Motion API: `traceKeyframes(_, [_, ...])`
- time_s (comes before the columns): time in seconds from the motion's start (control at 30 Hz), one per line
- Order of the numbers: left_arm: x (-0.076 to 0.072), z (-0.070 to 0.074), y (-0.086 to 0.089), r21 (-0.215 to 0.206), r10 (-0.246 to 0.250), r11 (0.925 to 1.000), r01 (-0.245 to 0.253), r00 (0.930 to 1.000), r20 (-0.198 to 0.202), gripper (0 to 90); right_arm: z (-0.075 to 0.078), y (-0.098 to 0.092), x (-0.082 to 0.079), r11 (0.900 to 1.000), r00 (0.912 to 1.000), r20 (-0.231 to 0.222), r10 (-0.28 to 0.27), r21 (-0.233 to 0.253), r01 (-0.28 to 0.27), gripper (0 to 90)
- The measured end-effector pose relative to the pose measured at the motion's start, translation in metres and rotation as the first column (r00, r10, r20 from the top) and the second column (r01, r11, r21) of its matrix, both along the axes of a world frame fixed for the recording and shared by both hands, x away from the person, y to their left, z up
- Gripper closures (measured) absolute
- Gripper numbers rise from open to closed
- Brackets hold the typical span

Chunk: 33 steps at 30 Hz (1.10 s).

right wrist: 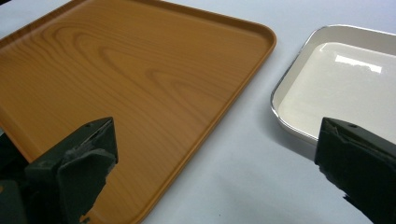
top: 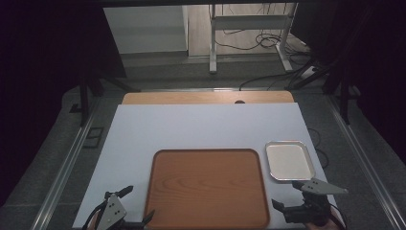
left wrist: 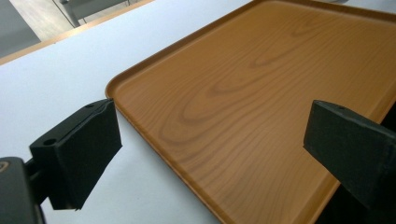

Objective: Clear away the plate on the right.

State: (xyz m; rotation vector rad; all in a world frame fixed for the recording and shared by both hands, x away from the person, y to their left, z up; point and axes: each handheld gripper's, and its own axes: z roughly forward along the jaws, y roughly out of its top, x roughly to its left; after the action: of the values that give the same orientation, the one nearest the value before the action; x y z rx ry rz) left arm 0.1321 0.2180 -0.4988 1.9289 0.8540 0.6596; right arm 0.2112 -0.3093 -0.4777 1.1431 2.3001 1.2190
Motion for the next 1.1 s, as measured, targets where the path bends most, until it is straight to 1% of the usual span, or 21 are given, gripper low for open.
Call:
traceKeyframes(0.07, [0.0, 0.0, 0.0, -0.003, 0.001, 1.0, -0.001, 1.0, 0.001, 3.7, 0.0, 0.0, 0.001, 1.0, 1.0, -0.005, -0.002, 0.004, 0.002, 0.0])
traceKeyframes(0.1, [0.0, 0.0, 0.0, -0.005, 0.0, 1.0, 0.0, 1.0, 0.001, 3.7, 0.0, 0.0, 0.002, 1.0, 1.0, -0.006, 0.001, -0.002, -0.001, 0.0])
traceKeyframes(0.2, [0.0, 0.0, 0.0, -0.006, 0.0, 1.0, 0.0, 1.0, 0.001, 3.7, 0.0, 0.001, 0.004, 1.0, 1.0, 0.001, -0.003, -0.023, 0.003, 0.0])
traceKeyframes(0.4, [0.0, 0.0, 0.0, -0.001, 0.0, 1.0, 0.0, 1.0, 0.001, 3.7, 0.002, 0.004, 0.009, 0.999, 0.9998, 0.018, -0.01, -0.036, 0.011, 0.0])
traceKeyframes(0.53, [0.0, 0.0, 0.001, -0.007, 0.003, 1.0, -0.003, 1.0, 0.0, 3.7, 0.003, 0.005, 0.015, 1.0, 0.9995, 0.029, -0.008, -0.024, 0.009, 0.0])
traceKeyframes(0.63, [0.0, 0.0, 0.001, -0.008, 0.003, 1.0, -0.003, 1.0, -0.002, 3.7, 0.002, 0.006, 0.02, 1.0, 0.9994, 0.033, -0.013, -0.02, 0.014, 0.0])
traceKeyframes(0.73, [0.0, 0.0, 0.001, -0.006, 0.003, 1.0, -0.003, 1.0, -0.002, 3.7, 0.002, 0.005, 0.025, 1.0, 0.999, 0.038, -0.024, -0.006, 0.024, 0.0])
traceKeyframes(0.87, [-0.001, 0.0, 0.001, -0.006, 0.004, 1.0, -0.004, 1.0, -0.001, 3.7, 0.001, 0.004, 0.029, 0.999, 0.9988, 0.037, -0.033, 0.001, 0.033, 0.0])
traceKeyframes(0.9, [-0.001, 0.0, 0.002, -0.007, 0.004, 1.0, -0.004, 1.0, -0.002, 3.7, 0.001, 0.003, 0.032, 0.999, 0.9988, 0.033, -0.036, 0.005, 0.035, 0.0])
traceKeyframes(1.1, [-0.001, 0.0, 0.002, -0.009, 0.005, 1.0, -0.005, 1.0, -0.004, 3.7, 0.0, 0.002, 0.041, 0.999, 0.9987, 0.031, -0.04, 0.004, 0.04, 0.0])
